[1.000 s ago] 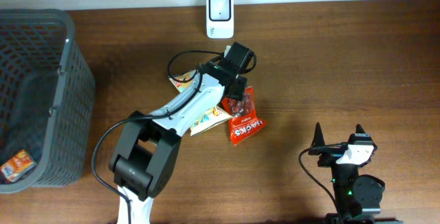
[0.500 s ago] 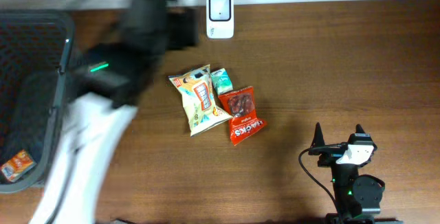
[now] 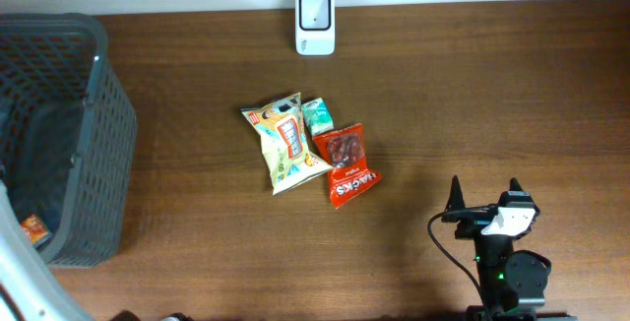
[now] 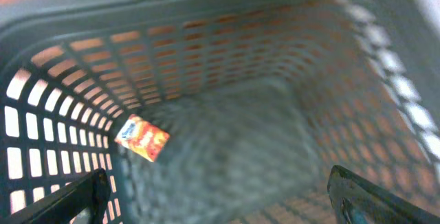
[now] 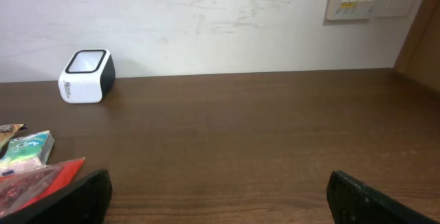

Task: Scan the item barcode
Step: 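Reach the left gripper into the basket and grasp the orange tissue pack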

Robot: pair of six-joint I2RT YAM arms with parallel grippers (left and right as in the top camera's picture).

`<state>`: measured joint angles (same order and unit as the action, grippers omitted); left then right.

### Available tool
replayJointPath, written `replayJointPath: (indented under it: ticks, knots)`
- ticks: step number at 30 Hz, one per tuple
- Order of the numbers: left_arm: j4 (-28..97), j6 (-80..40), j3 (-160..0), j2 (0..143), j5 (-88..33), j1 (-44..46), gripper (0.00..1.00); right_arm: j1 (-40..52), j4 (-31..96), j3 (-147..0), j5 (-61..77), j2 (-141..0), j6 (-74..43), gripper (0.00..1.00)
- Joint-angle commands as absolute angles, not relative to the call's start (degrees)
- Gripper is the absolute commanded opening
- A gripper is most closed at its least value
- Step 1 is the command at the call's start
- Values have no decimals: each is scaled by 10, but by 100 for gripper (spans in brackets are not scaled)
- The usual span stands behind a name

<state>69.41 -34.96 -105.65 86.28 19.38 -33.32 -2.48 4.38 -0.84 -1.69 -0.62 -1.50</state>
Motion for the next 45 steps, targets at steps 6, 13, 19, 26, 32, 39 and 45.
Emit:
replayJointPath:
  ticks: [6,13,19,26,32,39,45]
  knots:
    - [625,-408,-953,954,245,-379,99,-27,45,-3,-22,-2,-18,98]
    - [589,-409,-923,1033,261,-386,99,-27,45,-3,-22,-2,-18,99]
    - [591,-409,-918,1101,273,-413,96,-27,45,-3,-22,-2,-18,98]
    - [590,-411,-909,1154,273,-426,96,-27,45,-3,-22,-2,-18,99]
    - [589,-412,-908,1173,272,-427,95,-27,45,-3,-22,-2,-18,98]
    - [575,-412,-908,1183,272,-427,71,-27,45,-3,-22,-2,-18,99]
    - [568,-412,-894,1183,273,-427,60,-27,45,-3,-22,-2,-18,99]
